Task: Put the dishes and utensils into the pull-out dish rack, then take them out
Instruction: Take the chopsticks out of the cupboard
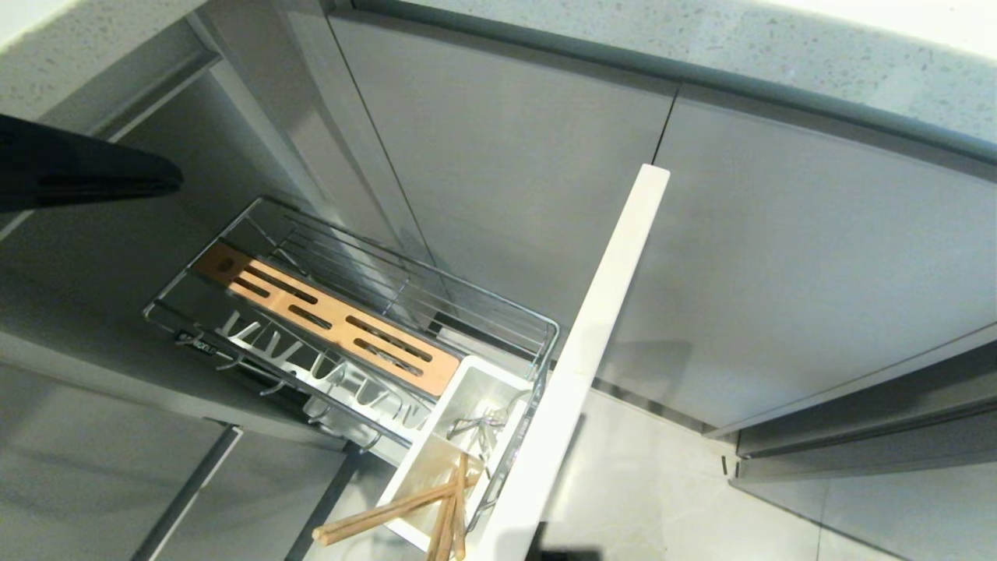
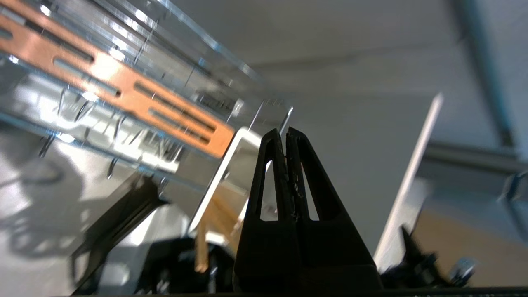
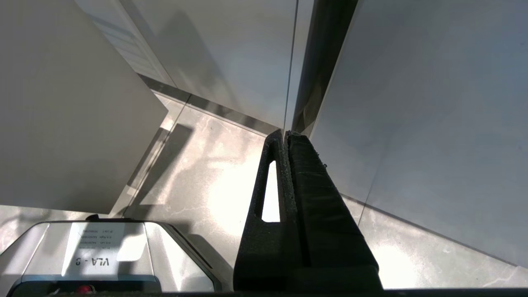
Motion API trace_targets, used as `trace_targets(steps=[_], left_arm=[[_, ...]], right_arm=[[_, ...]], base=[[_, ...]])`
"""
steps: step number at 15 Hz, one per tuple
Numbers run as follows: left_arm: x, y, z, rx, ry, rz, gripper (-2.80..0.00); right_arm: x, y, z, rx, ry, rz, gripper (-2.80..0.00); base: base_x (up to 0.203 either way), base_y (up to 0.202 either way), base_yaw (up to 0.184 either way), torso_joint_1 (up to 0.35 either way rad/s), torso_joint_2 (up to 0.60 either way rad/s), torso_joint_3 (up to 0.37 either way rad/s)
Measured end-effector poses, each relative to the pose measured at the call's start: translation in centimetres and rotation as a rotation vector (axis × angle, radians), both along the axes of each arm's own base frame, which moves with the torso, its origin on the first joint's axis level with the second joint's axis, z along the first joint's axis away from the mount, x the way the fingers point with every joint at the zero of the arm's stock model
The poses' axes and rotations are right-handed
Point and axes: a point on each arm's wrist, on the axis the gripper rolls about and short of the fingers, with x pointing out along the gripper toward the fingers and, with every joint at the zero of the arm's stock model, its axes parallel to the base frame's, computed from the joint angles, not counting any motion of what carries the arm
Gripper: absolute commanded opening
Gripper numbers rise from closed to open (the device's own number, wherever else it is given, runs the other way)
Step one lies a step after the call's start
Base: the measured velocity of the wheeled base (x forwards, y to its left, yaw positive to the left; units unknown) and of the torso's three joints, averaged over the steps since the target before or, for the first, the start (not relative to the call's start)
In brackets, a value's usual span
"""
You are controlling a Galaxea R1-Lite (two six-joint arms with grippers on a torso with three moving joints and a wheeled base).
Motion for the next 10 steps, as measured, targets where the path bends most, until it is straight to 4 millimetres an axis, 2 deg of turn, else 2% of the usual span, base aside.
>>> trace_targets(steps=[3,7,10], left_arm=[[0.2,-0.3,-1.8,0.124,0.141,-0.031,-2.80],[0.3,-0.9,-4.0,0.309,0.338,-0.163,-2.80],[1.1,-1.9,-5.4,0.399,0.428,-0.216,-2.80]], right_arm=[[0.0,0.0,0.0,0.000,0.000,0.000,-2.80],[0.0,0.0,0.0,0.000,0.000,0.000,-2.80],[0.0,0.0,0.0,0.000,0.000,0.000,-2.80]], base=[[0.000,0.000,0.000,0.000,0.00,0.000],[0.000,0.000,0.000,0.000,0.00,0.000],[0.000,0.000,0.000,0.000,0.00,0.000]])
